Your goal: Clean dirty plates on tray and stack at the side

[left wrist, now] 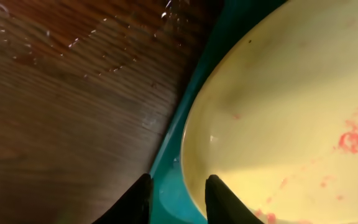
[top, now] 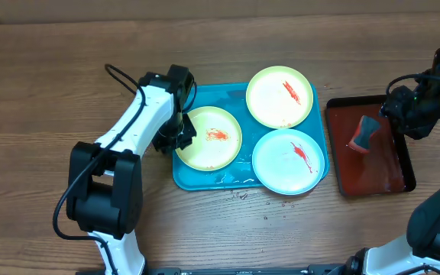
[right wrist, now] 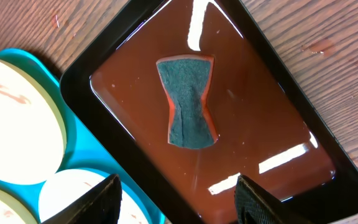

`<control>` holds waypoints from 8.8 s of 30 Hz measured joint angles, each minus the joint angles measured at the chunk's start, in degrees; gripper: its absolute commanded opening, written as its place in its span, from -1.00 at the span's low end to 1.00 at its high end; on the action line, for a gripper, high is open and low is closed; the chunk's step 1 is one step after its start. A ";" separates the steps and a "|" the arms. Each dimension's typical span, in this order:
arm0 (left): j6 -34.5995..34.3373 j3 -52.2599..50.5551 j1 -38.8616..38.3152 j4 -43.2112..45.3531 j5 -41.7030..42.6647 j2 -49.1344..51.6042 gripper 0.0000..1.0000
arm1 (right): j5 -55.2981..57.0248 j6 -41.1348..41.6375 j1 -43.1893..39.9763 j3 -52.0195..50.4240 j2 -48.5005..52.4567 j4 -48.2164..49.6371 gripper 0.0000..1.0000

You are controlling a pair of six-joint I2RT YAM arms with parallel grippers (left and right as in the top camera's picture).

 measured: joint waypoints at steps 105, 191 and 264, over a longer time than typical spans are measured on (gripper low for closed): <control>36.59 -10.69 2.14 50.25 4.13 0.13 0.39 | 0.02 -2.99 0.00 0.00 0.00 -0.02 0.47; 24.24 35.32 13.70 0.76 9.40 -1.68 0.65 | 1.27 -15.39 23.56 0.24 8.44 11.54 -0.15; 24.02 35.32 13.90 -0.37 9.94 -1.68 0.76 | 6.88 -7.34 24.37 -5.35 17.73 18.03 -0.92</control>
